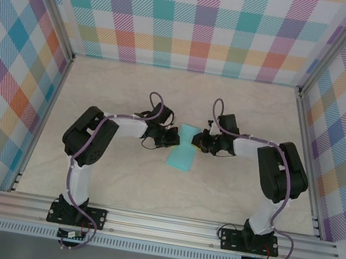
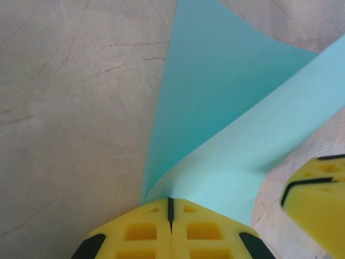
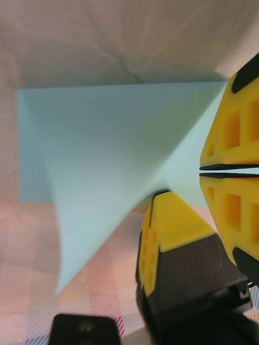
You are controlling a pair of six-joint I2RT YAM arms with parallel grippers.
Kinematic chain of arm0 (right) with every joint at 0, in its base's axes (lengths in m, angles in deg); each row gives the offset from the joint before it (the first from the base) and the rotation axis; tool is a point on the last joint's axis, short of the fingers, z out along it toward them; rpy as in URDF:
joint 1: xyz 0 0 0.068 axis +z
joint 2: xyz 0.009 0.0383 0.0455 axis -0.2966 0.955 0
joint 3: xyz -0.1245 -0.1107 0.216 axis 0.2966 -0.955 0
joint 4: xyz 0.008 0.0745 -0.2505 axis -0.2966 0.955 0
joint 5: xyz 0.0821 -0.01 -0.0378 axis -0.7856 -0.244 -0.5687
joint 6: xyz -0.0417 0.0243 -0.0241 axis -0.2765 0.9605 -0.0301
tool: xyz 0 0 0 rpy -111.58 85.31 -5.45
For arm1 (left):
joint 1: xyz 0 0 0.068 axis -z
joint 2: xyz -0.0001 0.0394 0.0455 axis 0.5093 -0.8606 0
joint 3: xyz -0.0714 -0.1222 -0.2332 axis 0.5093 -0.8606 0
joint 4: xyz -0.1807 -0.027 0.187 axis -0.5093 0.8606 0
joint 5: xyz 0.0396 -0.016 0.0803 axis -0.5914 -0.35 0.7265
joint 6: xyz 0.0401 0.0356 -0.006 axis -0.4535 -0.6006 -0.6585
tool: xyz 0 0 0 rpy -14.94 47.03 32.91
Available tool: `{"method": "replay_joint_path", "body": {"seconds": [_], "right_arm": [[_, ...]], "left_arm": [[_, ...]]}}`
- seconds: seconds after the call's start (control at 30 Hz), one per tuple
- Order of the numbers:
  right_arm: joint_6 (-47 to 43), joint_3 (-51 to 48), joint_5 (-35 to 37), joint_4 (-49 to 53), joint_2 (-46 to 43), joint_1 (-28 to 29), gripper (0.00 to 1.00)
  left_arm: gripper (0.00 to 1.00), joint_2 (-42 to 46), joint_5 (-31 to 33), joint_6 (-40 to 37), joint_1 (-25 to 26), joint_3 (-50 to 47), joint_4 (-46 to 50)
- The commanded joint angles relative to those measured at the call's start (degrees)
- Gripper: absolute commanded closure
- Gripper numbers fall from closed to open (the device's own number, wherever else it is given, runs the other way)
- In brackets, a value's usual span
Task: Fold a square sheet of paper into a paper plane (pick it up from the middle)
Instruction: Fold the square sheet of paper in half at the center of the table.
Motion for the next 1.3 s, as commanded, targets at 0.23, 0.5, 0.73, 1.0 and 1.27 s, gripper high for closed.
{"method": "replay_joint_path", "body": {"seconds": [0.23, 0.5, 0.73, 1.0, 1.27], "right_arm": [[-1.75, 2.16, 3.31, 2.94, 6.0, -0.4, 0.88], [-2.01, 3.82, 2.67, 5.2, 2.84, -0.44, 0.88], [-3.03, 8.62, 0.71, 6.42, 4.1, -1.26, 0.87], [-2.83, 9.54, 1.93, 6.36, 8.4, -2.51, 0.88], [-3.12, 11.13, 4.89, 9.97, 10.4, -2.59, 0.88]], "left_arm": [[1.0, -3.7, 4.12, -1.6, 1.17, -1.72, 6.92], [1.0, -3.58, 4.47, -1.95, 1.17, -1.72, 7.4], [1.0, -3.58, 4.59, -1.9, 1.17, -1.38, 7.53], [1.0, -3.51, 4.52, -1.81, 1.17, -1.28, 7.69], [1.0, -3.51, 4.76, -1.91, 1.17, -1.6, 7.7]]}}
